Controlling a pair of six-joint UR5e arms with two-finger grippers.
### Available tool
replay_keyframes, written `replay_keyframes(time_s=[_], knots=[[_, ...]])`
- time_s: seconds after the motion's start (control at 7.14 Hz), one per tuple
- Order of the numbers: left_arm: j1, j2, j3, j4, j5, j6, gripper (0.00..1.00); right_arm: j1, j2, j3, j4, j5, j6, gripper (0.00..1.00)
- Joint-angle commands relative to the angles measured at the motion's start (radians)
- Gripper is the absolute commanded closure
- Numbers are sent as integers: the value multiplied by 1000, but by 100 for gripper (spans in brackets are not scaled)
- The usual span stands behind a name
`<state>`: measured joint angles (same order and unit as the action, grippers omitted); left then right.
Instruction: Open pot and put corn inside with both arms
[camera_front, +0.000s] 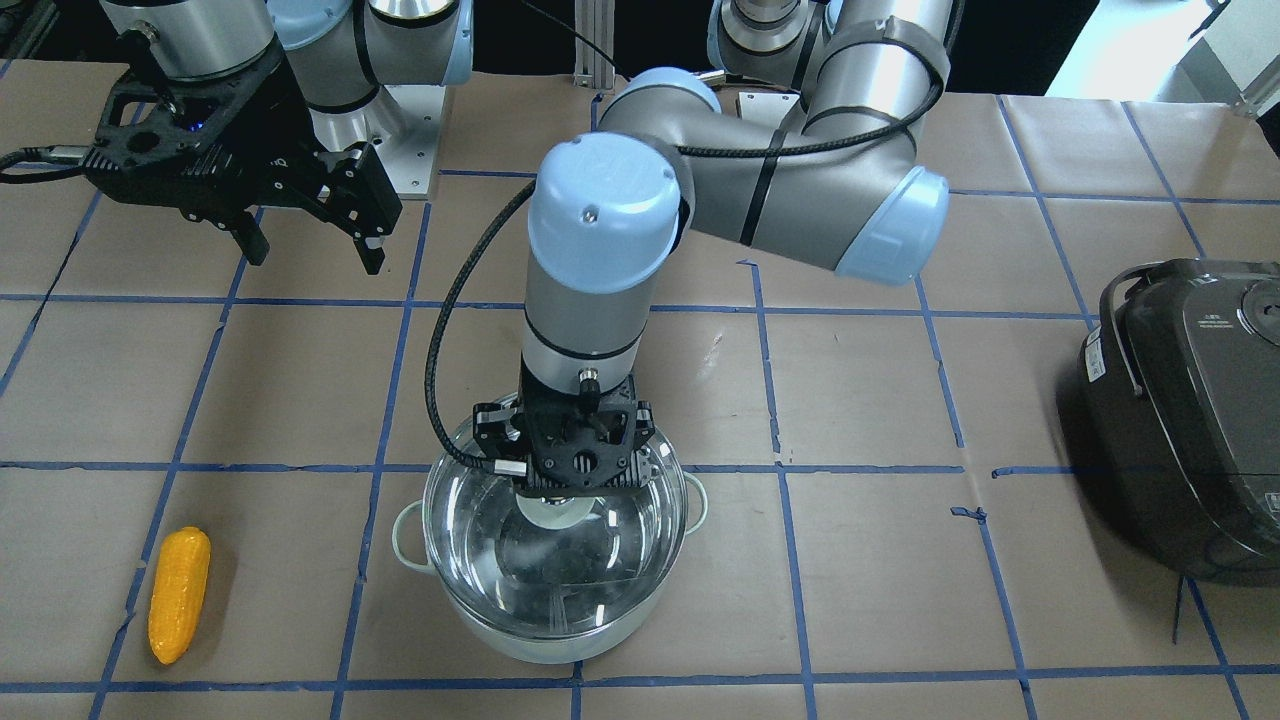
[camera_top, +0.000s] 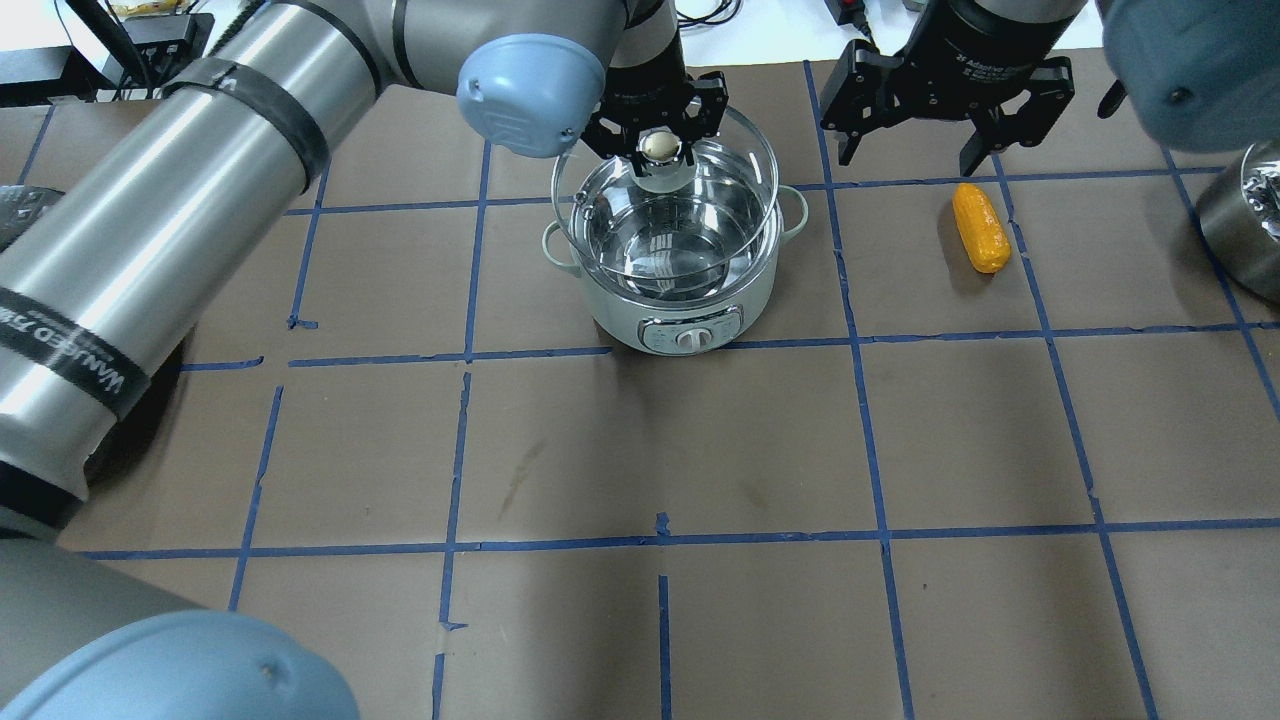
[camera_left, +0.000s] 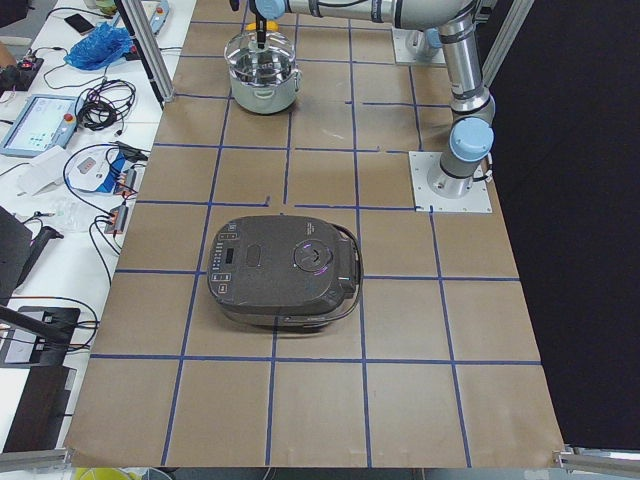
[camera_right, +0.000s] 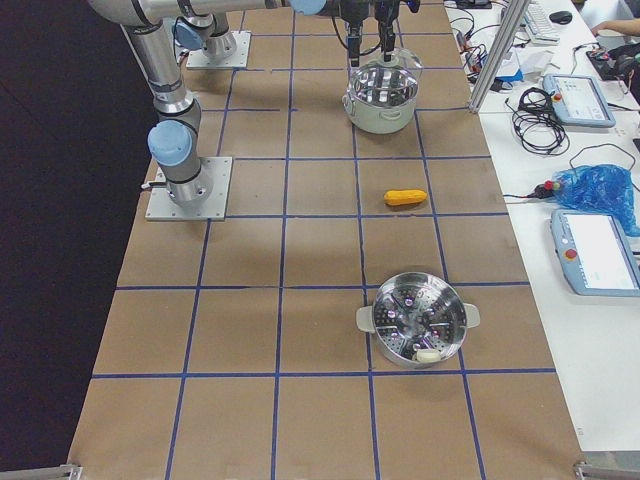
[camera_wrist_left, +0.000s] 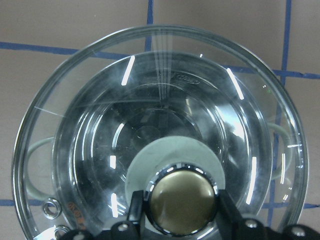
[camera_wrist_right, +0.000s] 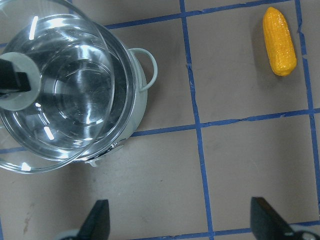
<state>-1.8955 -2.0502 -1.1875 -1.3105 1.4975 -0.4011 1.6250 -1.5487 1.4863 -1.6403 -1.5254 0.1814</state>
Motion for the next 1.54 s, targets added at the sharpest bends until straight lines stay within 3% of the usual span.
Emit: replay_keyframes(time_s=[0.0,0.28,0.42,0.7,0.84,0.98,1.12,1.26,1.4], knots=[[185,85,-17,-100,13,301,85,3,1,3,7,-1,-2,0],[408,73,-58,-107,13,529,85,4,-1,-3,7,-1,-2,0],[459,62,-117,-90,20,586,91,4,-1,-4,7,1,-2,0],[474,0,-277,202,76,624,92,6,-1,-8,5,1,-2,0],[475,-48,-311,303,76,625,92,6,-1,-8,5,1,0,0],[486,-74,-310,322,76,631,92,4,-1,-1,7,1,-2,0],[490,-76,-316,329,75,634,85,3,-2,3,8,1,-3,0],[490,-74,-345,330,76,633,56,6,-5,-1,7,1,-10,0],[490,-70,-360,350,76,631,1,6,-5,2,7,1,-10,0]])
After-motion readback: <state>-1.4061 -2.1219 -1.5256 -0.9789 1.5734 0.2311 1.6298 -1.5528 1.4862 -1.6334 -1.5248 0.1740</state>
